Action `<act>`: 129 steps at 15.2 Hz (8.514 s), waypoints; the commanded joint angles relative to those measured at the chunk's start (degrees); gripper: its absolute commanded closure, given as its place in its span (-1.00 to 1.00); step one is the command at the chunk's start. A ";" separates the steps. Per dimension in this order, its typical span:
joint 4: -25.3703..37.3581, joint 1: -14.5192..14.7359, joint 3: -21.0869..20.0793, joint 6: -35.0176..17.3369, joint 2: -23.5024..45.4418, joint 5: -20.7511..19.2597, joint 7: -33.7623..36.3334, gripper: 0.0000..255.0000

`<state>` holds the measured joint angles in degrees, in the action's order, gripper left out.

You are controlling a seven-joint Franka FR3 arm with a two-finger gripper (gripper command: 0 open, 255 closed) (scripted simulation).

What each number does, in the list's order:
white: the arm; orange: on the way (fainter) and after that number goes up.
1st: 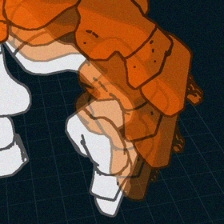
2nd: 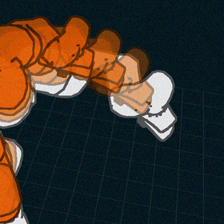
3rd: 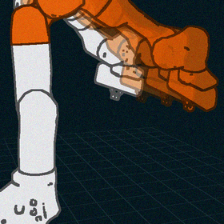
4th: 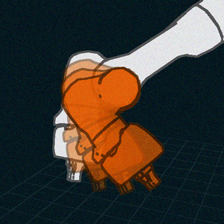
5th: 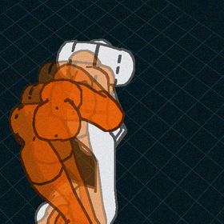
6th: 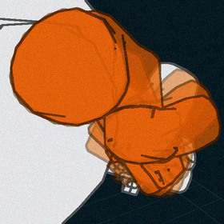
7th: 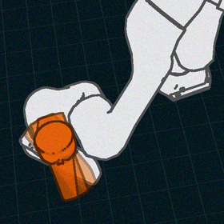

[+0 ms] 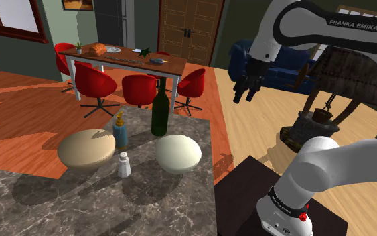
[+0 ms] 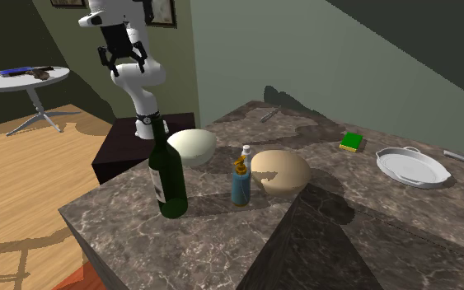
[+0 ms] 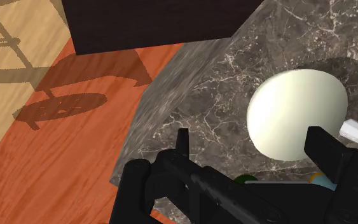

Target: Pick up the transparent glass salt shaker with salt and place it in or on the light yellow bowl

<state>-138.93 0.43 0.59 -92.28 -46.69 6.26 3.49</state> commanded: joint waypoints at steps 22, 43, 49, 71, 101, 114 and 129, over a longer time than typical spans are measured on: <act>13.42 4.63 -24.84 -22.08 34.81 -0.55 25.37 -1.00; 49.24 18.42 -27.89 -21.00 78.42 -25.18 49.14 -1.00; 47.50 18.40 -27.41 -23.83 79.65 -25.96 49.66 -1.00; 49.23 18.13 -28.07 -20.34 77.68 -24.84 48.82 1.00; 53.68 14.58 -30.19 -5.43 65.65 -18.94 43.52 1.00; 23.36 4.49 -24.67 -9.78 35.10 -5.78 26.13 1.00; 12.34 4.42 -24.33 -20.38 34.63 -5.64 25.54 1.00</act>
<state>-125.85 4.84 -23.66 -111.66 -12.30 0.70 28.91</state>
